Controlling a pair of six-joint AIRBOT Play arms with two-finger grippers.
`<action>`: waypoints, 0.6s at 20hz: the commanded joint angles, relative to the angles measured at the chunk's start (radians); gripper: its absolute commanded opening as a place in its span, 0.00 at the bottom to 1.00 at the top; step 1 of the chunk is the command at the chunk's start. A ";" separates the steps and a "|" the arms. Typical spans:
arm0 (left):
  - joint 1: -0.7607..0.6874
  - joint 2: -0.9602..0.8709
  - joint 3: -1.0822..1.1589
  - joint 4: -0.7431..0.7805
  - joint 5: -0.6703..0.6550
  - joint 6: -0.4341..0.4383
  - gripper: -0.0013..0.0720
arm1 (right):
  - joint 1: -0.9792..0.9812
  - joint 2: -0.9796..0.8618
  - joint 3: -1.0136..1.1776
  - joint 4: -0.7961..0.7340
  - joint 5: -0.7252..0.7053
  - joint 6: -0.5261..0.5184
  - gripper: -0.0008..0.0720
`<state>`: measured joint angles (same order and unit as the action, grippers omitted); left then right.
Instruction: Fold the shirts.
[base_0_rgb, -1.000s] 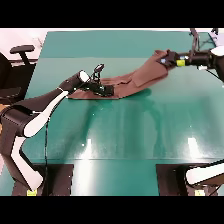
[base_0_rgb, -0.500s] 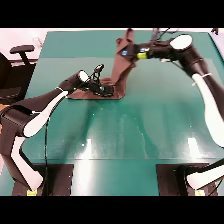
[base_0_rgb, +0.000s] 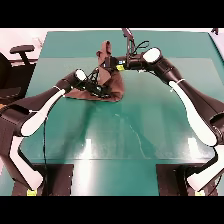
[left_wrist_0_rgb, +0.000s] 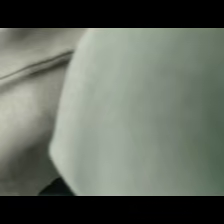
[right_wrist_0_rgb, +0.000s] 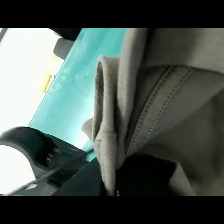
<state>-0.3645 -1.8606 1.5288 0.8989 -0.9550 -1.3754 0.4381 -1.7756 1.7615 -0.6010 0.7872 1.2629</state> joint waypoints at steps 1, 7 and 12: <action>0.064 0.056 0.002 -0.008 -0.020 0.050 0.04 | -0.042 -0.002 0.001 -0.001 0.005 0.013 0.03; 0.239 0.134 0.002 -0.008 -0.120 0.137 0.04 | -0.101 0.000 0.002 -0.001 0.016 0.013 0.03; 0.409 0.185 0.003 -0.014 -0.092 0.135 0.04 | -0.053 -0.002 0.003 -0.001 -0.008 0.013 0.03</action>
<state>-0.0437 -1.7027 1.5299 0.8917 -1.0470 -1.2503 0.3576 -1.7760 1.7630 -0.6033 0.7959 1.2747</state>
